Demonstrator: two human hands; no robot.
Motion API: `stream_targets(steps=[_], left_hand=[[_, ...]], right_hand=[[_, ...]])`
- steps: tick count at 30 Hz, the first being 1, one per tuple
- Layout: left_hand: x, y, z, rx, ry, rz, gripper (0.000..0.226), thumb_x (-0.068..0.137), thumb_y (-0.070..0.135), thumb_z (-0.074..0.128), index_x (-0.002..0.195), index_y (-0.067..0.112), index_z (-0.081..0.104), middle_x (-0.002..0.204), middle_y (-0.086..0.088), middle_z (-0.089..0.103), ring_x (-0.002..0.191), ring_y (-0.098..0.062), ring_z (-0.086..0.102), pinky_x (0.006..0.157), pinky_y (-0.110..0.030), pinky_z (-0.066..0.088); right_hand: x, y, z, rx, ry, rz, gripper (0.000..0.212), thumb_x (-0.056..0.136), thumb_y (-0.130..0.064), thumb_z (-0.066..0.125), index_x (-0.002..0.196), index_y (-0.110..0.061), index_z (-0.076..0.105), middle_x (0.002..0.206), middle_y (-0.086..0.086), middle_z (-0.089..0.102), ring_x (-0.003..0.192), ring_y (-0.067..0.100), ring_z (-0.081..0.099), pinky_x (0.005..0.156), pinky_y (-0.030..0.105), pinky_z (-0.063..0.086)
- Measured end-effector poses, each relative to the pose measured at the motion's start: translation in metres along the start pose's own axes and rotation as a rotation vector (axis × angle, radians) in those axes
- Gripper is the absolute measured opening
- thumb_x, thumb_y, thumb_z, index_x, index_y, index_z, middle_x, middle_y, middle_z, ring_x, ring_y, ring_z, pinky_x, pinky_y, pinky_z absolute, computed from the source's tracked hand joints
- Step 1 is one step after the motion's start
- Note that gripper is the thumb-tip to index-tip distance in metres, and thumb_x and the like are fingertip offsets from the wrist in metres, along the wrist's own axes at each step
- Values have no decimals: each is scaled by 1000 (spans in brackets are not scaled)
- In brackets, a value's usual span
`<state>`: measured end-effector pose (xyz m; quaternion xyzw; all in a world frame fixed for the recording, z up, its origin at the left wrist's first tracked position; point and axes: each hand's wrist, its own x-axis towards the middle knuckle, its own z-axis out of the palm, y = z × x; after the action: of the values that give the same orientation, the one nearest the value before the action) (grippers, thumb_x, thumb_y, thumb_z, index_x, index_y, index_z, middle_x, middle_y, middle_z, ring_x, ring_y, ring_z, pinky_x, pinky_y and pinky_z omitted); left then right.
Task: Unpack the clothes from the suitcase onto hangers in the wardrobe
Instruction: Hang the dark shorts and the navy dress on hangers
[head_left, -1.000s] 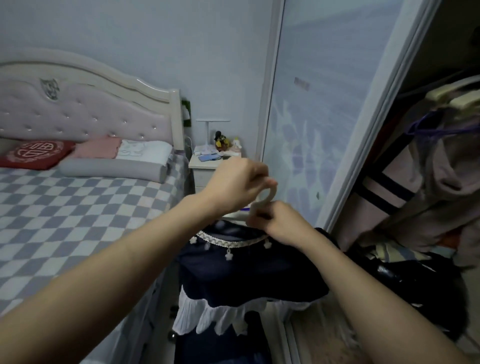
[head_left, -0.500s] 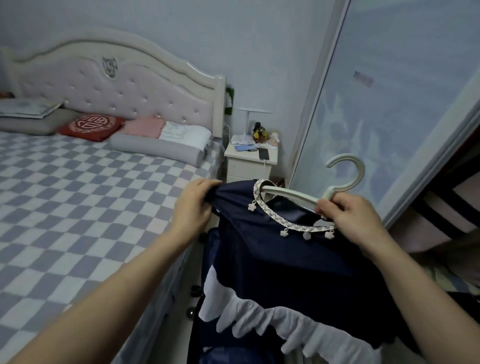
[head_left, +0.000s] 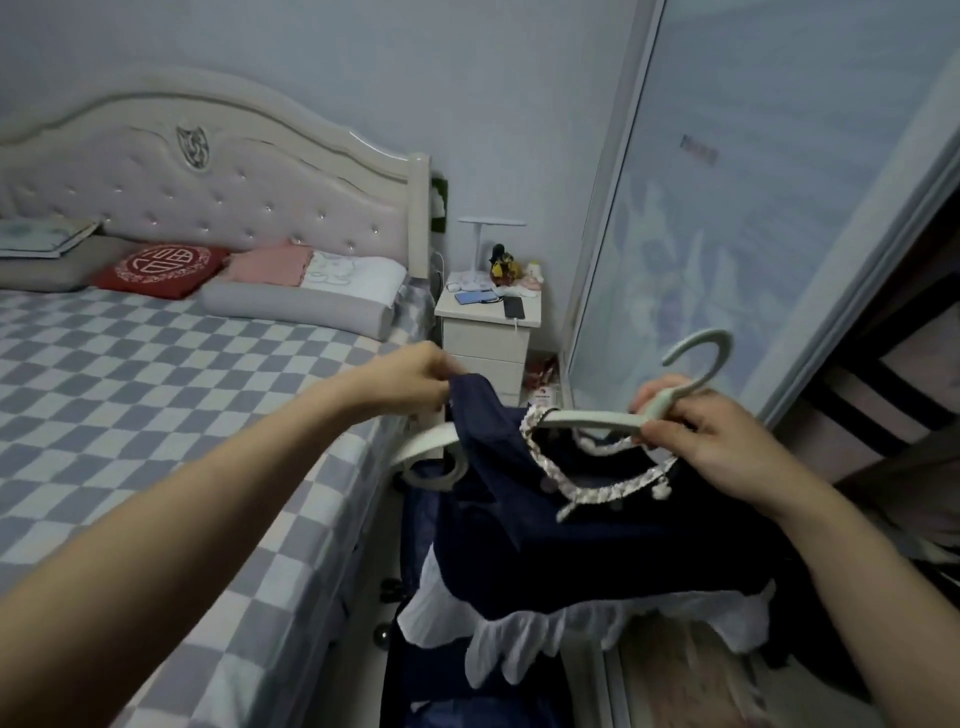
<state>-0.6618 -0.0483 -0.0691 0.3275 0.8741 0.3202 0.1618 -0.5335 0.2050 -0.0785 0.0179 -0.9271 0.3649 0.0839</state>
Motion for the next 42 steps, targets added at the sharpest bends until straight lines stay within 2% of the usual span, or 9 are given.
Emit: stream_targets(steps=[4,9,15,24,31,34,36,39,42], left_hand=[[15,43,21,52,107,104,23,86,15,51,100,9,69,80,-7,70,68,-13,65,64,-24,52],[10,38,29,46,-55,283,42,83,11,62,124,18,55,111,-1,66,99,-11,62,90,-23,48],[13,28,25,-79,300,374,38,81,4,60,101,36,62,102,1,67,90,-5,61,85,-36,51],[13,34,8,-57,368,338,48,80,5,68,87,52,62,92,12,60,80,-12,59,81,-35,50],[16,29,3,-146,507,378,56,81,-2,64,84,54,65,83,17,66,72,4,59,74,-13,49],[14,29,3,-174,525,395,61,82,-6,62,78,55,64,76,27,64,66,10,56,67,-8,45],[14,32,2,-187,549,387,57,82,-3,63,73,53,65,71,24,63,60,10,55,61,-7,43],[17,34,-1,-206,599,342,48,82,1,65,68,47,65,63,18,61,53,5,52,54,-7,39],[17,38,-3,-264,622,284,36,82,0,64,64,31,65,49,18,56,42,-2,41,42,-8,30]], right_hand=[[11,-9,18,-165,113,49,20,78,-29,67,68,-12,69,98,4,60,102,24,55,97,44,38],[6,-13,24,-142,295,90,19,82,-19,66,72,-3,67,101,4,54,96,23,56,87,35,43],[-18,21,-1,23,286,69,37,84,-18,66,120,-12,58,109,-5,57,105,8,53,87,13,33],[-39,85,7,-360,871,16,27,79,-13,45,79,0,68,79,12,65,78,26,57,69,25,39],[-45,61,27,-260,687,-355,31,90,-29,55,98,-2,69,98,6,67,94,19,60,87,23,45],[-34,46,-3,121,984,43,31,91,-11,53,120,-1,56,114,3,53,105,10,51,88,6,35],[-25,48,-24,446,874,378,32,93,-4,49,124,-1,50,112,3,52,98,11,52,74,7,40],[-17,49,-38,740,543,529,9,94,-8,51,90,-5,59,78,6,56,57,8,54,48,11,45],[-20,48,-41,526,527,510,24,91,-13,57,67,-10,54,60,4,52,40,7,48,39,14,36]])
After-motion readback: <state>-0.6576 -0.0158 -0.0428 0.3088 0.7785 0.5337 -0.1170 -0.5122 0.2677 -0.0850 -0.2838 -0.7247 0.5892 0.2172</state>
